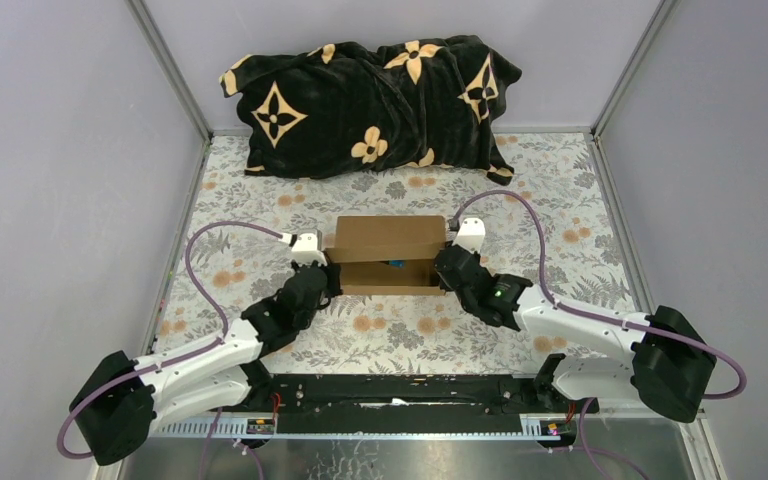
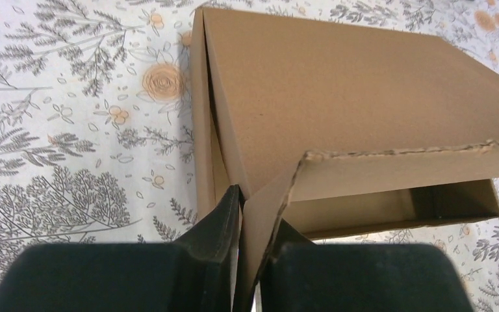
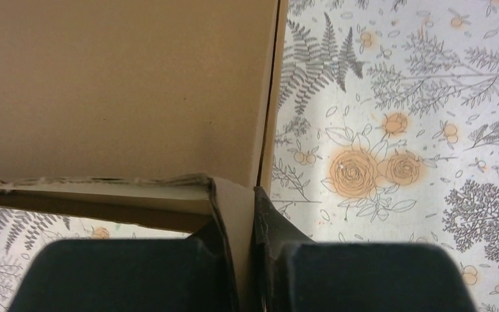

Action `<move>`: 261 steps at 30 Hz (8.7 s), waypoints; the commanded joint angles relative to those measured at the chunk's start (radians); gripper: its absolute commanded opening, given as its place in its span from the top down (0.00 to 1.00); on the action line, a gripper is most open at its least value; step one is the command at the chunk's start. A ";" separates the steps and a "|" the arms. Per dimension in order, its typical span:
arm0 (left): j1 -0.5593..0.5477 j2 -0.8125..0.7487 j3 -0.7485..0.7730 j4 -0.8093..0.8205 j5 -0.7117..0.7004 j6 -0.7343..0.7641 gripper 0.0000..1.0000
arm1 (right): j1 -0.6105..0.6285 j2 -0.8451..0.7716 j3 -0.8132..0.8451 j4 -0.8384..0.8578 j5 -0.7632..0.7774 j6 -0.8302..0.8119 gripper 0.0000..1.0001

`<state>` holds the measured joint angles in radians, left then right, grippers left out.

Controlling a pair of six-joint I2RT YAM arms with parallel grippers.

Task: Fold the paper box

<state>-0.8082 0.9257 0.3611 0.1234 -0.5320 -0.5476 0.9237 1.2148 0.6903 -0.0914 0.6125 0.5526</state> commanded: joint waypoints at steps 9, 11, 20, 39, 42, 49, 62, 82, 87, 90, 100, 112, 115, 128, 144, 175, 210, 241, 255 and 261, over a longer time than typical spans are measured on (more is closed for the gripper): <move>-0.031 -0.030 -0.081 0.091 -0.054 -0.082 0.61 | 0.029 -0.128 -0.131 0.052 -0.046 0.087 0.69; -0.032 -0.047 -0.087 0.076 -0.051 -0.087 0.57 | 0.028 -0.154 -0.148 0.048 -0.055 0.087 0.67; -0.035 -0.093 -0.124 0.055 -0.048 -0.120 0.54 | 0.029 -0.191 -0.228 0.081 -0.092 0.086 0.64; -0.063 -0.128 -0.196 0.002 -0.058 -0.280 0.54 | 0.029 -0.538 -0.290 -0.234 -0.091 0.186 0.59; -0.070 -0.130 -0.190 -0.007 -0.063 -0.280 0.54 | 0.029 -0.616 -0.248 -0.408 0.026 0.274 0.58; -0.077 -0.132 -0.188 -0.013 -0.072 -0.273 0.54 | 0.029 -0.607 -0.099 -0.500 0.187 0.250 0.58; -0.078 -0.151 -0.153 -0.111 -0.077 -0.313 0.54 | 0.028 0.074 0.419 -0.237 -0.139 -0.154 0.51; -0.079 -0.642 0.023 -0.756 0.060 -0.507 0.54 | 0.029 0.409 0.255 -0.011 -0.306 -0.045 0.51; -0.080 -0.450 0.102 -0.669 0.022 -0.423 0.54 | 0.029 0.385 0.272 -0.008 -0.300 -0.071 0.51; -0.080 -0.310 0.146 -0.581 0.012 -0.369 0.54 | 0.029 0.317 0.261 -0.034 -0.273 -0.087 0.49; -0.080 -0.004 0.198 -0.364 -0.052 -0.295 0.53 | 0.014 0.059 0.123 -0.066 -0.211 -0.086 0.40; -0.069 0.345 0.300 -0.266 -0.111 -0.234 0.51 | -0.013 0.116 -0.025 0.021 -0.214 -0.056 0.43; -0.068 0.388 0.344 -0.320 -0.104 -0.248 0.51 | -0.014 0.097 -0.031 0.025 -0.221 -0.073 0.44; 0.015 0.139 0.356 -0.480 -0.154 -0.190 0.40 | -0.187 -0.184 -0.039 -0.057 -0.281 -0.069 0.31; 0.376 0.035 0.111 -0.203 0.307 -0.145 0.02 | -0.397 -0.382 -0.203 0.050 -0.536 -0.082 0.00; 0.482 0.250 0.005 0.281 0.575 -0.044 0.02 | -0.660 -0.062 -0.304 0.554 -1.137 0.123 0.00; 0.489 0.399 -0.024 0.492 0.832 -0.041 0.02 | -0.657 0.226 -0.330 0.909 -1.260 0.268 0.00; 0.486 0.213 -0.128 0.438 0.867 -0.086 0.01 | -0.624 0.340 -0.193 0.912 -1.300 0.271 0.00; 0.486 0.152 -0.081 0.346 0.870 -0.073 0.01 | -0.620 0.225 -0.215 0.830 -1.281 0.251 0.00; 0.487 0.114 -0.072 0.310 0.871 -0.077 0.01 | -0.620 0.175 -0.197 0.786 -1.281 0.250 0.00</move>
<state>-0.3237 1.0657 0.2554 0.4431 0.3115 -0.6201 0.2882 1.4414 0.4553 0.7063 -0.6384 0.8124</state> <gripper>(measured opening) 0.987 0.993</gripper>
